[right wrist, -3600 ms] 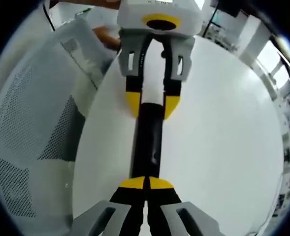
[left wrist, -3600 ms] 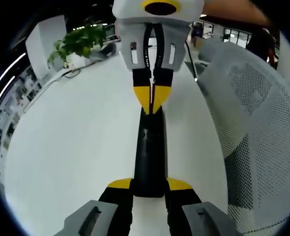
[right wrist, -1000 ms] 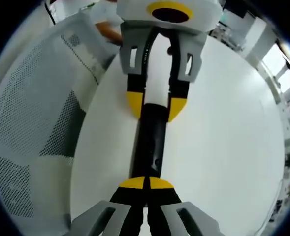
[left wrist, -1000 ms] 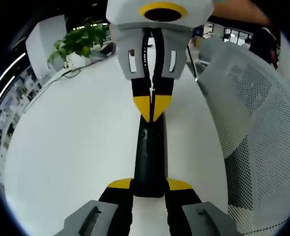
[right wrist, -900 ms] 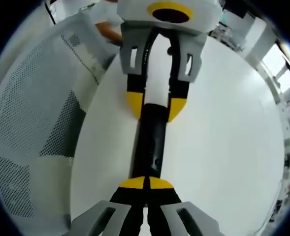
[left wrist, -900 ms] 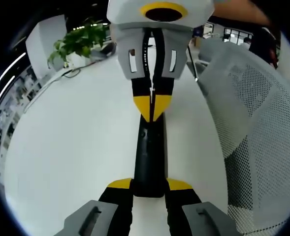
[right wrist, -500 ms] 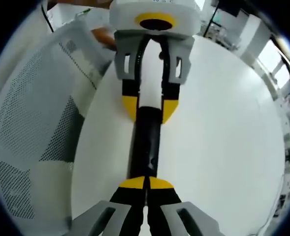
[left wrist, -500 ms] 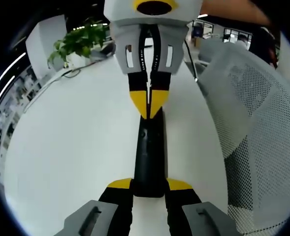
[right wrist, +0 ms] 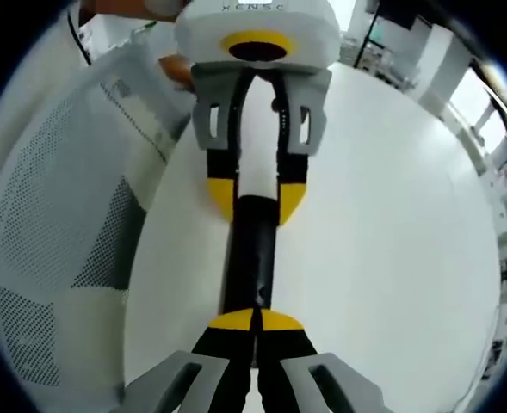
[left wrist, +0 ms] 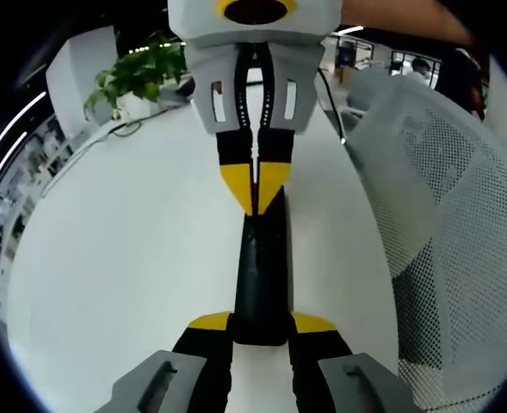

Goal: Press the specified remote control buttons in sequence, fully releasing each button before pressing the next.

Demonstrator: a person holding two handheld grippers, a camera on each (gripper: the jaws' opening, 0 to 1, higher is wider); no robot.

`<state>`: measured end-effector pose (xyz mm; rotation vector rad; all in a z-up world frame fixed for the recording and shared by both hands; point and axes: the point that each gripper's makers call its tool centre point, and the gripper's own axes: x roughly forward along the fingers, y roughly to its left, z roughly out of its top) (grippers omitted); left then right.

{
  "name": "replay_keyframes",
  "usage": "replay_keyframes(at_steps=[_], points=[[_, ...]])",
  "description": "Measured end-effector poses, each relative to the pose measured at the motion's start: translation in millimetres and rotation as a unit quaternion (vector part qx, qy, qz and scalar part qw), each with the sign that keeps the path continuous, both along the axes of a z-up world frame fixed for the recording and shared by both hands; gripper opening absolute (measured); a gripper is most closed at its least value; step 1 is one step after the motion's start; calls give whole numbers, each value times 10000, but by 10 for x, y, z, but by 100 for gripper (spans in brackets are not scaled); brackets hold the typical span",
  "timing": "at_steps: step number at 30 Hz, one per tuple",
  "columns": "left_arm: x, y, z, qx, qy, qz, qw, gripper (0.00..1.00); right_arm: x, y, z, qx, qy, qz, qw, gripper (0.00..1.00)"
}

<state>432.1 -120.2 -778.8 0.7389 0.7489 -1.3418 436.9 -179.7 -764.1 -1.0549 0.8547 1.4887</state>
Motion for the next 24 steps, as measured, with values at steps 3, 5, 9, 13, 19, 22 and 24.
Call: replay_keyframes(at_steps=[3,5,9,13,19,22,24], points=[[0,0,0,-11,-7,2,10000,24,6,11,-7,-3,4,13,10000,0],[1,1,-2,-19,-12,8,10000,24,9,21,-12,-6,6,25,10000,0],[-3,4,0,-22,-20,11,10000,24,9,50,-12,7,8,47,10000,0],[-3,2,-2,-35,-7,17,10000,24,13,68,-16,11,6,81,10000,0],[-5,-8,-5,-59,-2,26,10000,24,19,88,-33,10,25,109,9999,0],[-3,-8,-6,-56,-7,18,10000,24,19,117,-43,12,32,141,9999,0],[-4,-8,-2,-52,-17,8,10000,24,15,139,-47,22,38,164,9999,0]])
